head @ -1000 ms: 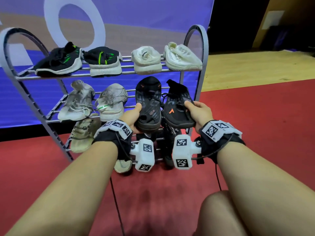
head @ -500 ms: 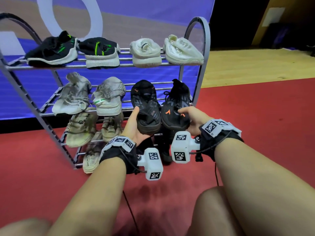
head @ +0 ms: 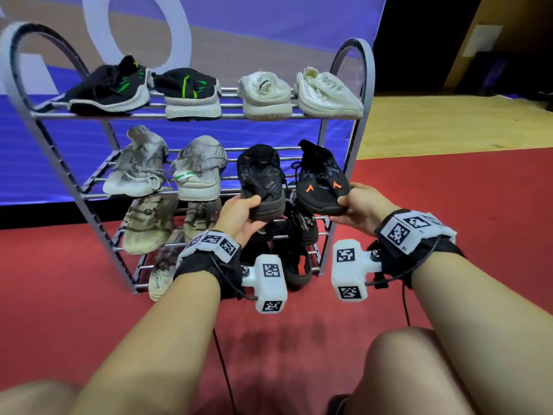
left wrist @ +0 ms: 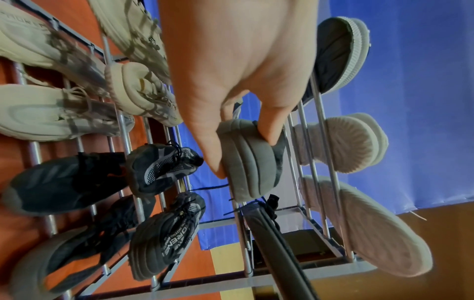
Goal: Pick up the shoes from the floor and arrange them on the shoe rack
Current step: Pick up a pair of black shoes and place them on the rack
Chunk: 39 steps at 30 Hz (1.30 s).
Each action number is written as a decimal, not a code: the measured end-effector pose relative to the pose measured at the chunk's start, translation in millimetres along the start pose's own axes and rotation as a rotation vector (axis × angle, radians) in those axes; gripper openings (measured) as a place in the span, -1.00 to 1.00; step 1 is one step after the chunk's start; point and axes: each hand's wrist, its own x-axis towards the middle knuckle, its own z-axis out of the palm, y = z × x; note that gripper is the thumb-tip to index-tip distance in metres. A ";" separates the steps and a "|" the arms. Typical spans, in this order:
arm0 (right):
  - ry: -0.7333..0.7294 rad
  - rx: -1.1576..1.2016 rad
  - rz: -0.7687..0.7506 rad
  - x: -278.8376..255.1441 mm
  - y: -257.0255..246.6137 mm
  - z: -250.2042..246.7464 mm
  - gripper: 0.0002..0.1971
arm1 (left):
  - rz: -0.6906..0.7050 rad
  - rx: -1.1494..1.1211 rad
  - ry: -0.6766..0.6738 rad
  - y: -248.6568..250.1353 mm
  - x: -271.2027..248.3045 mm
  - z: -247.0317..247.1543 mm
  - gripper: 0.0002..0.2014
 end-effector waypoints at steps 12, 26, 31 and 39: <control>0.023 0.163 -0.103 46.4 -17.1 45.1 -0.54 | 0.033 0.028 0.038 28.8 45.6 12.3 -0.67; 0.059 -0.113 -0.020 120.9 4.4 7.2 -0.51 | 0.051 0.138 0.098 21.4 74.5 3.9 -0.69; 0.082 -0.098 -0.023 125.3 7.2 8.7 -0.46 | 0.049 0.149 0.089 22.8 71.1 6.7 -0.77; 0.049 0.015 -0.025 123.8 11.7 9.6 -0.50 | 0.051 0.154 0.065 20.0 75.5 6.9 -0.79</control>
